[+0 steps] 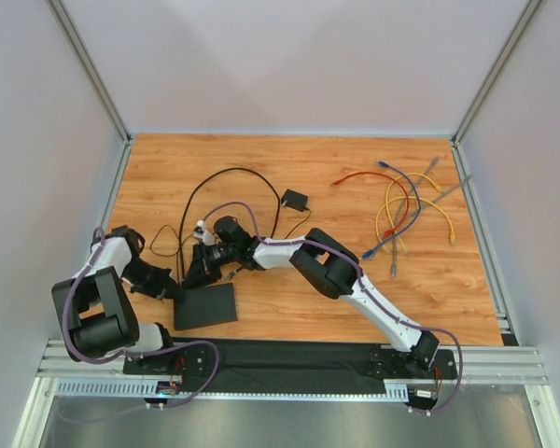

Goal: Pull the plug from the switch port

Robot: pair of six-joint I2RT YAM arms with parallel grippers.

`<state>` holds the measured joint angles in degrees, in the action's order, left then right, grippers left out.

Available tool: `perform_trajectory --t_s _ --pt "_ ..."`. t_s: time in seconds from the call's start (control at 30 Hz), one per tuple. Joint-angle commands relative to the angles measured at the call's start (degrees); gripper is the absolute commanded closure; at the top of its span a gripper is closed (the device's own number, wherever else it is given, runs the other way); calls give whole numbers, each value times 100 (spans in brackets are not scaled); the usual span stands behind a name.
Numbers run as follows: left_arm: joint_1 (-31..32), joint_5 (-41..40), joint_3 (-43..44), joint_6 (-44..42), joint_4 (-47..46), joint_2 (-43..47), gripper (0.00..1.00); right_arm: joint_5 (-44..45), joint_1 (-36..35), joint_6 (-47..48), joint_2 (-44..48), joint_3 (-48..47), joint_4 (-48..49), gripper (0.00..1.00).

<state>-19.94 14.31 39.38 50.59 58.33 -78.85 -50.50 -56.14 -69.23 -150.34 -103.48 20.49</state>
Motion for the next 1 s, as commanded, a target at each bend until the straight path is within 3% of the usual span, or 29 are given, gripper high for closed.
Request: perform_trajectory --t_s 0.0,0.1,0.2,0.3,0.43,0.57,0.67,0.77,0.97 --pt "43 -719 -158 -14 -287 -218 100 40 121 40 -329 -84 -211 82" --pt "35 -885 -115 -31 -216 -289 100 40 121 251 -417 -234 -553 100" --pt "43 -1087 -88 30 -102 -412 100 574 112 1117 -120 -59 -1150 100" --pt "43 -1377 -26 179 65 -596 100 1986 51 1893 267 266 -1652 100" --pt "52 -1604 166 197 144 -895 100 2772 -55 2063 506 267 -2023 100" --pt "52 -1747 272 232 188 -1133 100 2520 -11 1573 427 136 -2093 100" --pt "61 -1721 255 215 153 -1124 100 1878 155 529 243 249 -962 100" --pt "78 -1773 255 162 188 -1045 100 1825 243 769 347 22 -1055 100" --pt "87 -1729 343 -93 214 -808 100 1772 305 1929 1163 -85 -2284 100"
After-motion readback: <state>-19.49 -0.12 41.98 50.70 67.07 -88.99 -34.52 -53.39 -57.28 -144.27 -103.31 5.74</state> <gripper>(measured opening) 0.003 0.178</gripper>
